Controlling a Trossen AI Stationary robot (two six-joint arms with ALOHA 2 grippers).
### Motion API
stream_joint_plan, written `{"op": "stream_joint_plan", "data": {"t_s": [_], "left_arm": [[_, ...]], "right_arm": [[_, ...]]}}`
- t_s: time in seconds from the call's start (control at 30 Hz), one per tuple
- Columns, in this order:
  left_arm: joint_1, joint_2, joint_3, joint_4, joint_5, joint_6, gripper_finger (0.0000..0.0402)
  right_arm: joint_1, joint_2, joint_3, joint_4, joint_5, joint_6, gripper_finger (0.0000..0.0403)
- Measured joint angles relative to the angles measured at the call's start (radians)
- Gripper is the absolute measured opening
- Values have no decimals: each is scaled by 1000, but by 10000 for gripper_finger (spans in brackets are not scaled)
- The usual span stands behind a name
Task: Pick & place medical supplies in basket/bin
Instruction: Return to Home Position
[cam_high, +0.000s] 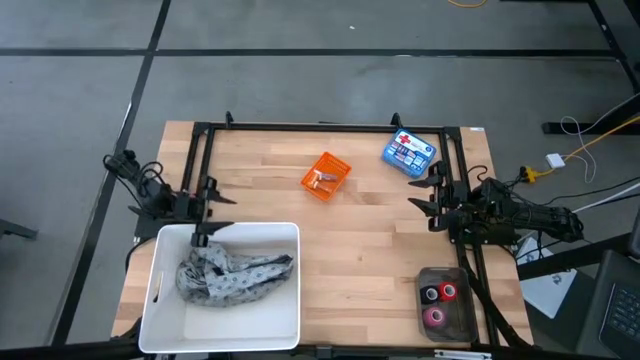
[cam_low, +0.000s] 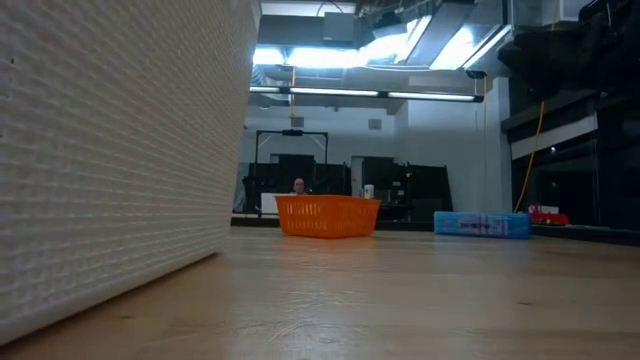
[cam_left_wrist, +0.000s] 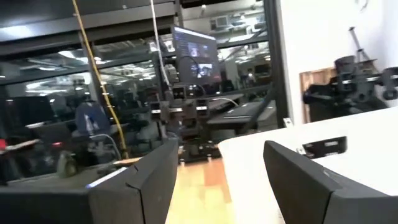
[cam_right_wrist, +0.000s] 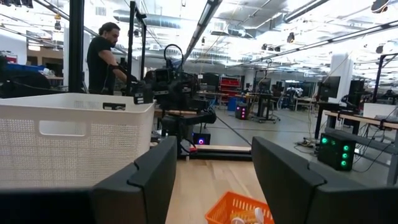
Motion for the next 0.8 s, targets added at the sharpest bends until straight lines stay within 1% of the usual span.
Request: {"op": "stream_joint_plan", "data": {"t_s": [0.1,0.2,0.27,0.33,0.53,0.7,0.8], "left_arm": [[53,0,22,1,16,40,235],[123,0,90,-81,61,47,235],[178,0,124,-145,119,29,233],[239,0,139,-172,195,3,233],[428,0,111,-195,361,-58,235],[589,2,110,-211,476,-91,233],[665,2,110,-249,591,-144,235]], "right_arm": [[0,0,0,2,0,5,209],[0,0,0,5,0,5,209],[0,0,0,7,0,5,209],[0,0,0,7,0,7,209],[0,0,0,7,0,19,209],[0,0,0,7,0,19,209],[0,0,0,6,0,19,209]]}}
